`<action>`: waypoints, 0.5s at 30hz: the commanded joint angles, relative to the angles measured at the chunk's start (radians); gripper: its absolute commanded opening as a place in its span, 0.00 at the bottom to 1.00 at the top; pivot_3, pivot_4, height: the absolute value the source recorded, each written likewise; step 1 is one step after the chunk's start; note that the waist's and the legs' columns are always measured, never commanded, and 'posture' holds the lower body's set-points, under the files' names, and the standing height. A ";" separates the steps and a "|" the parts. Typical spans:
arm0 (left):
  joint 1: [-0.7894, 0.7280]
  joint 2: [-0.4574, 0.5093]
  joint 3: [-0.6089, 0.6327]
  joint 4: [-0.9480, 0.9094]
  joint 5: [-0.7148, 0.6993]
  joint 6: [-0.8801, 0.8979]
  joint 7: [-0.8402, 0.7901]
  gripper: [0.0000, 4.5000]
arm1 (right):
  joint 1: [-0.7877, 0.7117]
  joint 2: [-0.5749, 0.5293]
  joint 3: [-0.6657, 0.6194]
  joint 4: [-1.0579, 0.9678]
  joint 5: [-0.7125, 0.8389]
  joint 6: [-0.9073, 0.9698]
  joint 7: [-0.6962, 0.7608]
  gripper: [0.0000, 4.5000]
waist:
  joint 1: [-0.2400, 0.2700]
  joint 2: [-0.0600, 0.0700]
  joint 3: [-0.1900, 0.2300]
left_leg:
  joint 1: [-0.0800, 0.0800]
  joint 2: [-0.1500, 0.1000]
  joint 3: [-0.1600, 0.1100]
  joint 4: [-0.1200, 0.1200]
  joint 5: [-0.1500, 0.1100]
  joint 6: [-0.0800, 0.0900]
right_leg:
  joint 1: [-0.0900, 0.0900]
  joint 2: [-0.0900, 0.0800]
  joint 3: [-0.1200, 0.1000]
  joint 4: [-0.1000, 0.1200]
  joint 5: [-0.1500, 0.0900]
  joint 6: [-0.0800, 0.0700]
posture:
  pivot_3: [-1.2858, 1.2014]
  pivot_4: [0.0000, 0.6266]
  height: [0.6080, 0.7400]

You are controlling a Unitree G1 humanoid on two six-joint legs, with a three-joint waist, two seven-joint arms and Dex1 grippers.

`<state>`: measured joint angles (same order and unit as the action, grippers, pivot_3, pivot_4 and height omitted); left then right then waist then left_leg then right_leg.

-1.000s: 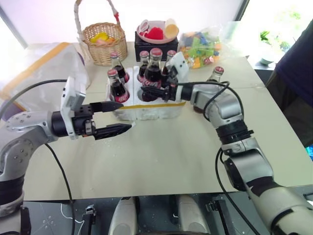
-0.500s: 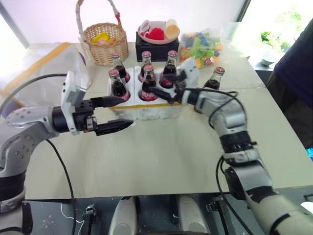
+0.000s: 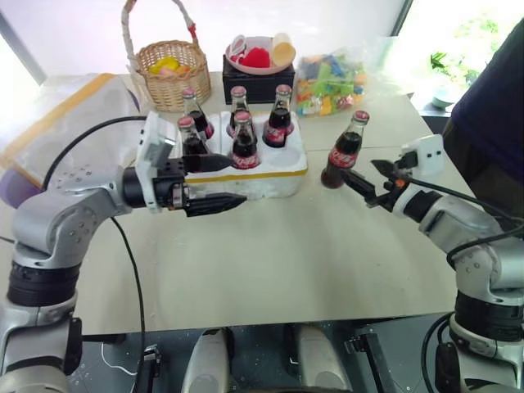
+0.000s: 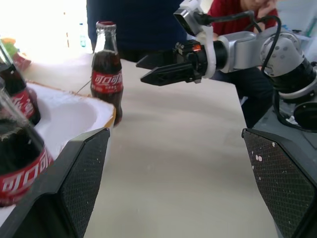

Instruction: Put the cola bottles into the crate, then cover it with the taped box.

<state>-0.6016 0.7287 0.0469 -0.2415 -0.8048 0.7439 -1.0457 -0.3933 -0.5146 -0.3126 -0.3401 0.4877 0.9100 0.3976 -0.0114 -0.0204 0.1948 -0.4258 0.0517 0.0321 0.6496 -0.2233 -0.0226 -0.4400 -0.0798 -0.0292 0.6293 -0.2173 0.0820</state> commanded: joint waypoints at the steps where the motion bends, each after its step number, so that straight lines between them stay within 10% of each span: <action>1: -0.039 -0.008 -0.006 0.012 0.020 -0.033 -0.026 1.00 | -0.045 -0.009 0.019 0.062 -0.036 -0.075 -0.007 0.99 | -0.002 0.000 0.000 | 0.000 0.000 0.000 0.000 0.000 0.000 | 0.000 0.000 0.000 0.000 0.000 0.000 | 0.52 0.24 1.00; 15: -0.018 -0.009 0.011 -0.005 0.031 -0.035 -0.029 1.00 | -0.304 0.093 0.147 0.613 -0.160 -0.387 0.041 0.99 | -0.001 0.000 0.000 | 0.000 0.000 0.000 0.000 0.000 0.000 | 0.000 0.000 0.000 0.000 0.001 0.002 | 0.52 0.24 1.00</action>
<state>-0.6262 0.7126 0.0246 -0.2135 -0.7726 0.7266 -1.0779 -0.6704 -0.4184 -0.1645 0.2464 0.3476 0.5768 0.4291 -0.0128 -0.0203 0.1948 -0.4261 0.0517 0.0318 0.6493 -0.2232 -0.0224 -0.4402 -0.0797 -0.0290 0.6295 -0.2165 0.0837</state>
